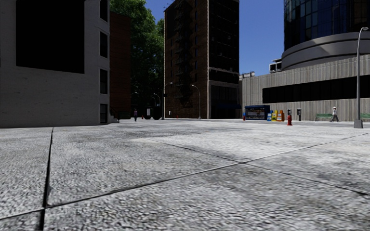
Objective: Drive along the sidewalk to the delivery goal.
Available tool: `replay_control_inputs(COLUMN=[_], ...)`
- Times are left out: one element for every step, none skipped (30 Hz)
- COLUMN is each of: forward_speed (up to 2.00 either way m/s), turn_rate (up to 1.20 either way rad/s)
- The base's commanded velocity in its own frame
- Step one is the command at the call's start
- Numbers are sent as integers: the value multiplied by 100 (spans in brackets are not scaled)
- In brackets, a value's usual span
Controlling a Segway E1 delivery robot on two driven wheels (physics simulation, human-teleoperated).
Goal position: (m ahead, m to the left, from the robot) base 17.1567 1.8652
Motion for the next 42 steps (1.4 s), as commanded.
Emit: replay_control_inputs(forward_speed=[200, 200, 200, 200, 200, 200, 200, 200, 200, 200, 200, 200, 200, 200, 200, 200, 200, 200, 200, 200, 200, 200, 200, 200, 200, 200, 200, 200, 200, 200, 200, 200, 200, 200, 200, 200, 200, 200, 200, 200, 200, 200], turn_rate=[0, 0, 0, 0, 0, 0, 0, 0, 0, 0, 0, 0, 0, 0, 0, 0, 0, 0, 0, 0, 0, 0, 0, 0, 0, 0, 0, 0, 0, 0, 0, 0, 0, 0, 0, 0, 0, 0, 0, 0, 0, 0])
